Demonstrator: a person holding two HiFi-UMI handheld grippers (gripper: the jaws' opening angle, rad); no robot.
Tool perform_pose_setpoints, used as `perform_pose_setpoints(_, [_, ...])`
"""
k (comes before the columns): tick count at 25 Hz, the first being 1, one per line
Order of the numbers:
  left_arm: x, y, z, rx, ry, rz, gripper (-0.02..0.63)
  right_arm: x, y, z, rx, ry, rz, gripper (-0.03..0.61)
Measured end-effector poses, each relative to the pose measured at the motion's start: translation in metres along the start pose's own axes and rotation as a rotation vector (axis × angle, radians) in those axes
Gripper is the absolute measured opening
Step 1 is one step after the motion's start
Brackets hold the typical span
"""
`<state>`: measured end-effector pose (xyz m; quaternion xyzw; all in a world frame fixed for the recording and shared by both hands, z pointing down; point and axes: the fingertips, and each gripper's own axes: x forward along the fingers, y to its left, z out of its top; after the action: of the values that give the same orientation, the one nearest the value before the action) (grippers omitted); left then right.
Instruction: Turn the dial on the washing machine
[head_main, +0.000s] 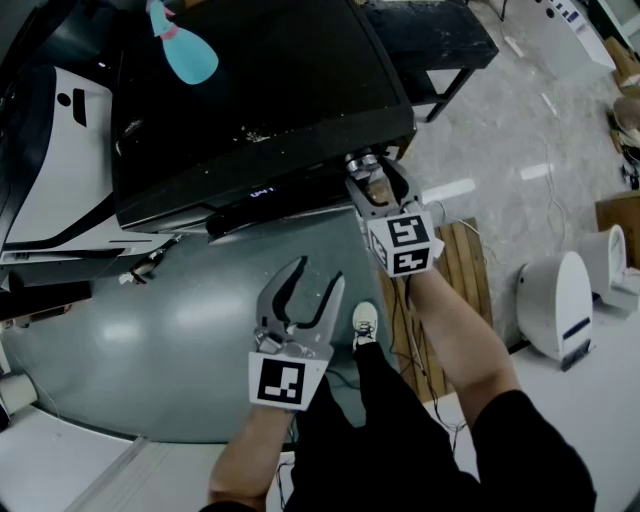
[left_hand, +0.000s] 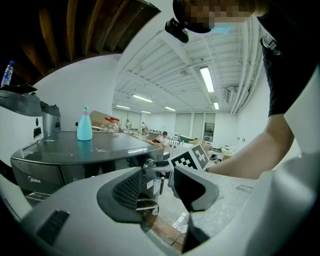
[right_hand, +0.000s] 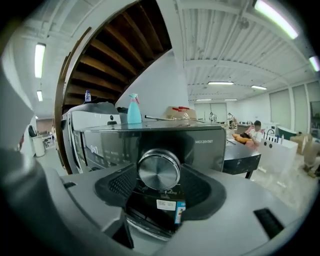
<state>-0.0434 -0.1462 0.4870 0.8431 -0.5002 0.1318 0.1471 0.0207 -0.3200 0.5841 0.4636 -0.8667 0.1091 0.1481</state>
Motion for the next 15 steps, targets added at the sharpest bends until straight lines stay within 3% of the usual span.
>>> perform_pose_setpoints(4, [-0.0007, 0.0004, -0.0004, -0.001, 0.0, 0.001, 0.187, 0.0006, 0.0024, -0.0011, -0.036, 0.02, -0.014, 0.267])
perform_pose_setpoints(10, [0.0, 0.0003, -0.0011, 0.003, -0.004, -0.001, 0.187, 0.0016, -0.0012, -0.0032, 0.049, 0.002, -0.009, 0.265])
perform_pose_setpoints(13, [0.0005, 0.001, -0.0003, -0.004, -0.006, 0.001, 0.187, 0.0016, -0.0024, -0.0043, 0.139, -0.007, 0.006, 0.265])
perform_pose_setpoints(15, [0.0007, 0.0015, 0.0004, -0.001, -0.007, 0.001, 0.187, 0.0014, -0.0036, -0.0064, 0.273, -0.017, 0.034, 0.267])
